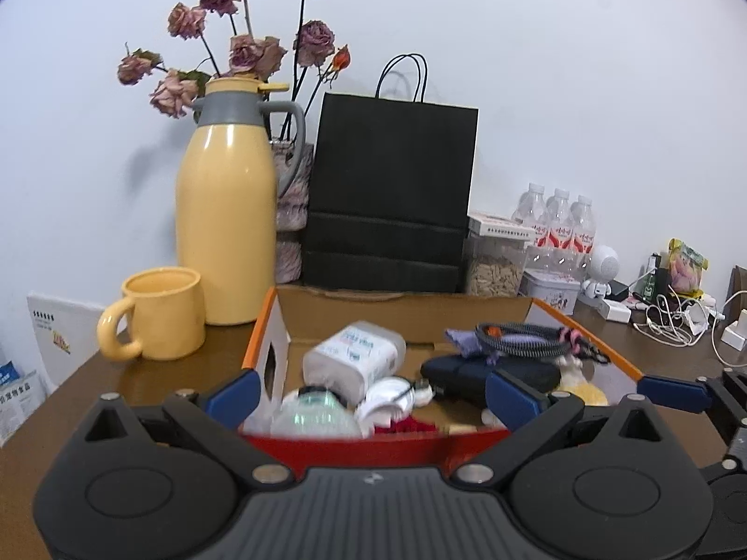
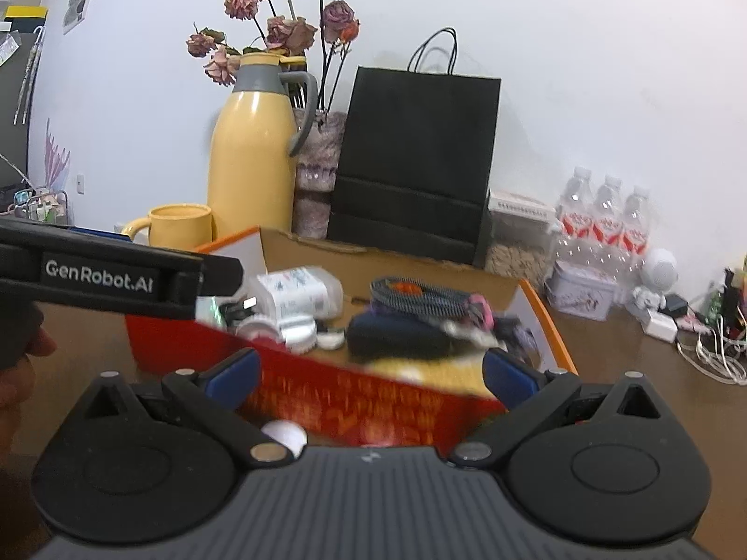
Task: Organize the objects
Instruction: 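Withdraw both tools from the box toward the white caps, then grasp a white round cap with the right tool while the left tool grasps the other cap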
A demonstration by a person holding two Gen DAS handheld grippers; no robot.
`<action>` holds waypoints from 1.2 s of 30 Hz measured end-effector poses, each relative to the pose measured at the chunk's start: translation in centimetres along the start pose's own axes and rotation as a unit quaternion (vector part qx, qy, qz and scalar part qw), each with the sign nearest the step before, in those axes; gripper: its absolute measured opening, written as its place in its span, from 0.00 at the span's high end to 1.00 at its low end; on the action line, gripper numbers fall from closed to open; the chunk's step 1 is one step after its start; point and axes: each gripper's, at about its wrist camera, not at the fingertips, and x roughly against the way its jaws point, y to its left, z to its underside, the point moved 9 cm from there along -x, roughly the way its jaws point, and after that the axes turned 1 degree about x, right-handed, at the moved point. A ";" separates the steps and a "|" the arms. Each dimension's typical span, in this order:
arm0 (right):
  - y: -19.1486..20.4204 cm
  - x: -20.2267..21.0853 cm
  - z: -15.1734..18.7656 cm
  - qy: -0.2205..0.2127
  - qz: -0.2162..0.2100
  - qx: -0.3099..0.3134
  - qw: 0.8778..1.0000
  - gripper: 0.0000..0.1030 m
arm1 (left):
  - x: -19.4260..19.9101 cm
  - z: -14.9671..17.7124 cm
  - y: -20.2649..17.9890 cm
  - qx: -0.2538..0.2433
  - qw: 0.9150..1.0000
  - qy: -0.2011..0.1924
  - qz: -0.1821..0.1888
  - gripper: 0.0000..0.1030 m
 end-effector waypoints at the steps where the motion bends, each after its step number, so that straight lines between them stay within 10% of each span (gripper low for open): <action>1: -0.1 0.3 0.5 0.004 -0.001 -0.001 1.000 0.00 | 0.2 0.4 0.0 0.002 1.000 0.003 -0.002 0.00; 17: -2.2 -0.8 6.2 0.121 -0.026 -0.064 0.990 0.01 | 0.3 6.0 0.0 -0.008 0.996 0.087 -0.022 0.00; 27: -1.3 -3.9 5.5 0.132 -0.051 -0.077 0.987 0.71 | -1.0 7.5 0.2 -0.013 0.991 0.128 -0.034 0.00; 36: -1.4 -3.0 5.0 0.110 -0.061 -0.075 0.989 0.71 | -1.4 7.8 -0.3 -0.021 0.990 0.133 -0.037 0.00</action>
